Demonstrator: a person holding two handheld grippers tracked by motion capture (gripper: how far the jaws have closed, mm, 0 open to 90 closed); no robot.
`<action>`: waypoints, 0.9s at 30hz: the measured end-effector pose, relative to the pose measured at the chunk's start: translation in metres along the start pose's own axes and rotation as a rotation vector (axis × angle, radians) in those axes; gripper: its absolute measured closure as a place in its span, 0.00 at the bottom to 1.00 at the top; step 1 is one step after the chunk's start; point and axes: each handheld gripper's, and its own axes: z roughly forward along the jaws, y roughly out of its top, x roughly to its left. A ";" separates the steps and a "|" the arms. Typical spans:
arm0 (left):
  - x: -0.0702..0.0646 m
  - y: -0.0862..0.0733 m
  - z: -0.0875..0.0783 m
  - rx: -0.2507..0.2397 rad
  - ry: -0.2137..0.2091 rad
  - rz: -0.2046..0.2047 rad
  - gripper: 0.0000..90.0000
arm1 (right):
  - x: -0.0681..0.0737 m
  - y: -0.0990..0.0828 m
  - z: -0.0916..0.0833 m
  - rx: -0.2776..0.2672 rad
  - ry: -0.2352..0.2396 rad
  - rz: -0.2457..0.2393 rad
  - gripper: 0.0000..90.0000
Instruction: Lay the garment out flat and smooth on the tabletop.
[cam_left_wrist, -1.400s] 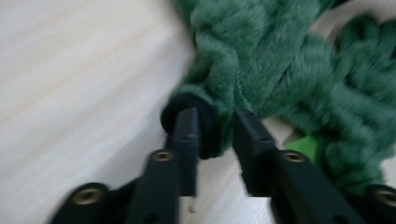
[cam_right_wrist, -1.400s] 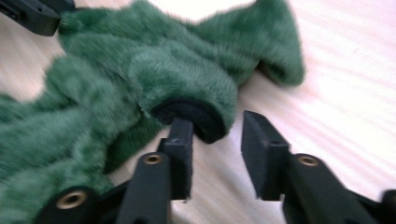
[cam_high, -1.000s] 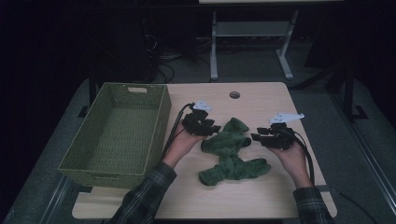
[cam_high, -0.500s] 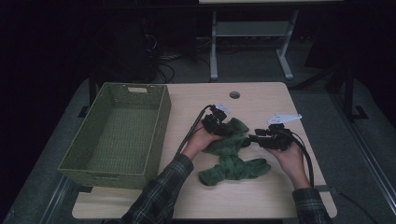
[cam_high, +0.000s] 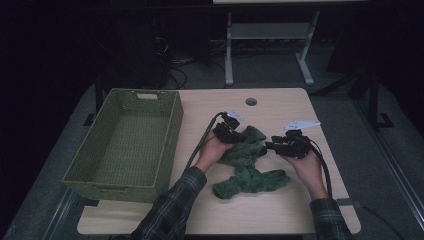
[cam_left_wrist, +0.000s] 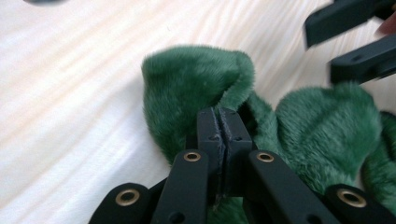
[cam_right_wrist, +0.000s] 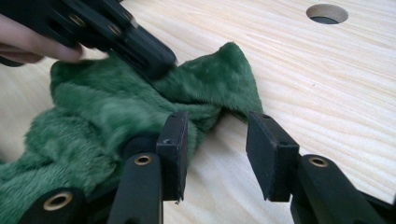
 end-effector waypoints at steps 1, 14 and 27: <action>0.001 0.000 -0.004 -0.011 0.008 0.002 0.98 | 0.000 0.001 0.001 0.004 0.001 0.003 0.65; 0.016 -0.019 -0.023 -0.083 0.040 -0.077 0.98 | 0.009 0.036 0.038 0.013 0.001 0.033 0.64; 0.019 -0.024 -0.030 -0.089 0.073 -0.069 0.98 | 0.006 0.033 0.079 0.148 -0.013 0.048 0.95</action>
